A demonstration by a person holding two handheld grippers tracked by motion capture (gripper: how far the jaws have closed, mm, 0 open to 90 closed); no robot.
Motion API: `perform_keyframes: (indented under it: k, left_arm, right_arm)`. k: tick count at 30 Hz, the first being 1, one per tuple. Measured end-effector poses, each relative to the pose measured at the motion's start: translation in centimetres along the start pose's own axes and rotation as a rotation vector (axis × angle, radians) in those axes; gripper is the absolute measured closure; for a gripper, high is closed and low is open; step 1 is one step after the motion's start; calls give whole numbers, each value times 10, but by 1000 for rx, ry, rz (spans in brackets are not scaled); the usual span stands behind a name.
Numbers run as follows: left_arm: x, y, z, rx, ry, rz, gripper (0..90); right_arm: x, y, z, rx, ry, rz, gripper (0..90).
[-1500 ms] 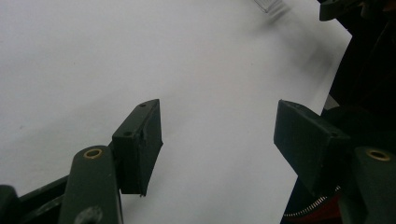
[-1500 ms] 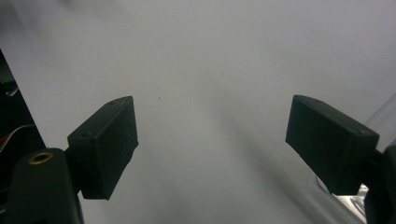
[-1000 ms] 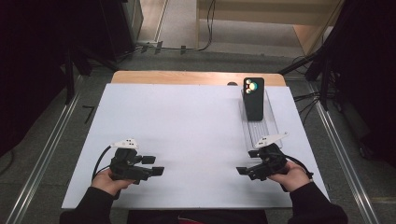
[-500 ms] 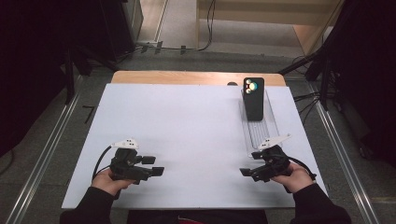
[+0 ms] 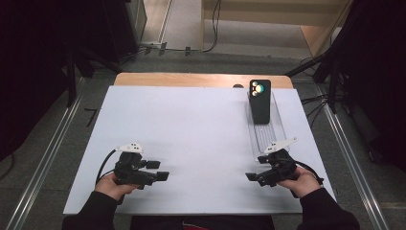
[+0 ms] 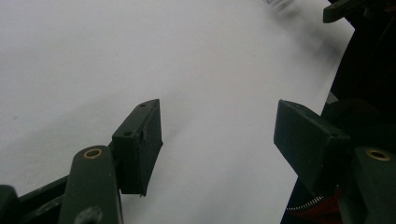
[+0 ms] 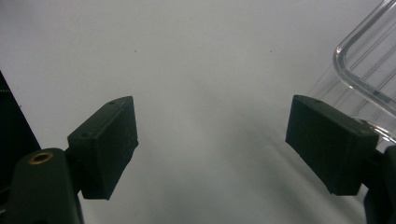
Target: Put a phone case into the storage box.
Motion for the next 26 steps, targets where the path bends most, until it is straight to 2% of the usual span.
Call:
perform_keyframes:
  k: [26]
  left_arm:
    - [-1, 0, 1, -6, -1, 1, 323]
  right_arm:
    - [1, 0, 1, -8, -1, 3, 149]
Point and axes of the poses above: each handheld gripper's, and its own axes: y roughly backward along the jaws, z roughly out of its underside, x roughly to its right, the point moved 6 cm from there along -y, roughly forward along the jaws
